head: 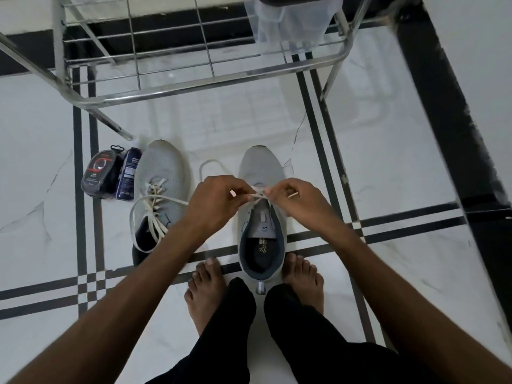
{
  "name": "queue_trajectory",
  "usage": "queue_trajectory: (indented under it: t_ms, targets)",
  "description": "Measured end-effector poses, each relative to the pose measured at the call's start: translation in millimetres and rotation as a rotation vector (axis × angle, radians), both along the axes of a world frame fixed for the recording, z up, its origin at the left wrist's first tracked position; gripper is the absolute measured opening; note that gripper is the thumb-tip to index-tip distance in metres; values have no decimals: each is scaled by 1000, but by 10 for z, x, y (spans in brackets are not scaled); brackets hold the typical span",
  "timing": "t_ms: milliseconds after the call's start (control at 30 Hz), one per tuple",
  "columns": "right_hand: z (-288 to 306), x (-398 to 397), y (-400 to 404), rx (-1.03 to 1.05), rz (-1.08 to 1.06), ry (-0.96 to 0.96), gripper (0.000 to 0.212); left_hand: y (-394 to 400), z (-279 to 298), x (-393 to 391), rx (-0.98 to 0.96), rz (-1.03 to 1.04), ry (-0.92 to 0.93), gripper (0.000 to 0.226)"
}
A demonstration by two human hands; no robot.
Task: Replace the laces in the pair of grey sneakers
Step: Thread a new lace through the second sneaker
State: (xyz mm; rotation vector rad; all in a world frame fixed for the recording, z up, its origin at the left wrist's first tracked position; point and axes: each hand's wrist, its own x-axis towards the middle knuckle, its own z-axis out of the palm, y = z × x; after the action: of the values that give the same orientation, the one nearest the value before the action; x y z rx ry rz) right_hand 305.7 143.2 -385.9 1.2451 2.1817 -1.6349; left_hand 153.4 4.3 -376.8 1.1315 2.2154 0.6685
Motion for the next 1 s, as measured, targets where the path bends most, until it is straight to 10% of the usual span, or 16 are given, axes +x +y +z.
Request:
queue_trajectory:
  t_ms: [200,1000]
  targets:
    - [-218,16,-201,348,188,-136,15,122,-251,298,-92,-35,230,16]
    - [-388,227,-132,78,-88,11,20,185,-432,460,51,-46,218,11]
